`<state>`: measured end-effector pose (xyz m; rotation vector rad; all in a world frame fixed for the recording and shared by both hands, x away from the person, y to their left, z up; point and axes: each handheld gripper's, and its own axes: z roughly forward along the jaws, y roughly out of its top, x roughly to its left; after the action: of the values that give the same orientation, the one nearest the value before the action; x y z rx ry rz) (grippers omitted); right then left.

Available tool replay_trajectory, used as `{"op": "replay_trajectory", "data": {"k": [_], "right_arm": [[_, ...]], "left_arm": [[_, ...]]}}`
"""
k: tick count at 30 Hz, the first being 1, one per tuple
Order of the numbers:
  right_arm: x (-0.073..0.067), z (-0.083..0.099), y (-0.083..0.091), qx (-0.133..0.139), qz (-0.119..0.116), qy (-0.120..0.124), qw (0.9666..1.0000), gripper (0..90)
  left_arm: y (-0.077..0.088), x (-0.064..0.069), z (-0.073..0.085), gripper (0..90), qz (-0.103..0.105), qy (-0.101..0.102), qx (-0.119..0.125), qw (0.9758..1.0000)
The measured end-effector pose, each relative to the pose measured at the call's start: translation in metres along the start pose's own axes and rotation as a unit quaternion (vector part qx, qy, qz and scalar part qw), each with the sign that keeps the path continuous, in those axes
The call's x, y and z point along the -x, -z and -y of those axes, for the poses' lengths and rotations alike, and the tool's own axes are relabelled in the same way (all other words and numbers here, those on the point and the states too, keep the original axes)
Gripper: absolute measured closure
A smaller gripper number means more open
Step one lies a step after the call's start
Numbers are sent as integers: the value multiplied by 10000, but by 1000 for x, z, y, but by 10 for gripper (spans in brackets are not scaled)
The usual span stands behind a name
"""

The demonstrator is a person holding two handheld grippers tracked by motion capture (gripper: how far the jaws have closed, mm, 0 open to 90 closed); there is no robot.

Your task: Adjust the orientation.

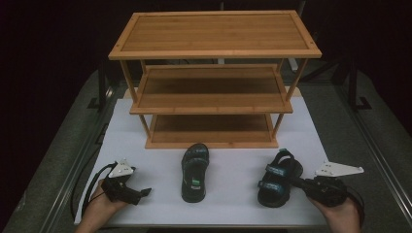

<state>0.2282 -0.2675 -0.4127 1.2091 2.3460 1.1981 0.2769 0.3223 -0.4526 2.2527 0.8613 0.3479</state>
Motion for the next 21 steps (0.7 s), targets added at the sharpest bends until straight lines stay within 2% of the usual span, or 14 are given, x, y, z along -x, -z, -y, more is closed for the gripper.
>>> {"op": "replay_trajectory", "data": {"k": [2,3,5,6,11,14,21], "right_arm": [[0,6,0,-98,67,-42,9999,898],[3,16,-3,-295,125,-93,9994,898],[5,19,-4,-339,164,-118,9992,897],[8,23,-5,-357,56,-207,9991,898],[8,21,-4,-400,83,-130,9991,896],[10,19,-1,-360,124,-141,9992,887],[15,8,19,-41,380,-133,9992,760]], "left_arm": [[0,0,0,0,0,0,0,10000],[0,0,0,0,4,-4,-1,10000],[0,0,0,0,6,-1,-4,10000],[0,0,0,0,8,1,-2,10000],[0,0,0,0,9,0,0,10000],[0,0,0,0,10,0,1,10000],[0,0,0,0,8,0,1,10000]]}}
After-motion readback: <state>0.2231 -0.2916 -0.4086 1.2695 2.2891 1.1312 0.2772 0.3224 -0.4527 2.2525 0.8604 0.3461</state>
